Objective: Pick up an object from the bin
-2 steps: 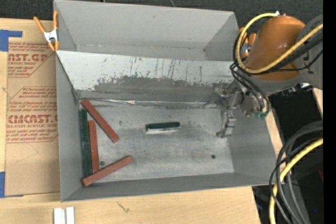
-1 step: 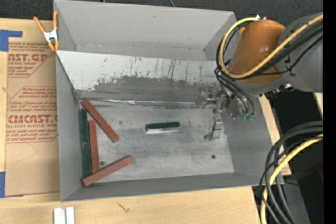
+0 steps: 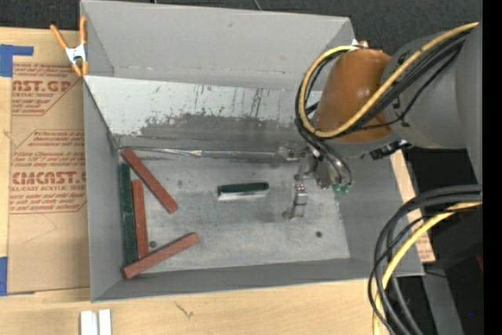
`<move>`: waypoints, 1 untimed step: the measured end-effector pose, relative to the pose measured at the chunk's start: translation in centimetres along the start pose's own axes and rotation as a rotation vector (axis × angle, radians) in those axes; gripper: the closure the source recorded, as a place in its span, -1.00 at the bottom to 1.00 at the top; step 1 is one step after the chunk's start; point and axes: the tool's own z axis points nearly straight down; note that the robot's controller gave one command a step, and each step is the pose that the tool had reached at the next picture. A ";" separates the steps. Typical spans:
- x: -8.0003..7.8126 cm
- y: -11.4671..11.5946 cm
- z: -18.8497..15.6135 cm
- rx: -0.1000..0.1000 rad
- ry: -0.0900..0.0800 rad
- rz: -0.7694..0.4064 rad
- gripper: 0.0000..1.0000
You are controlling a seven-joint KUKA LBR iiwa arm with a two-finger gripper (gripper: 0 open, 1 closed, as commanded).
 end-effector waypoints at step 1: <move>-1.6 6.3 4.0 -0.003 0.008 -0.141 1.00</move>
Offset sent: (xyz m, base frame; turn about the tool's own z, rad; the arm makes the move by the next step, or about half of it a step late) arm 0.0000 0.0000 0.0000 0.0000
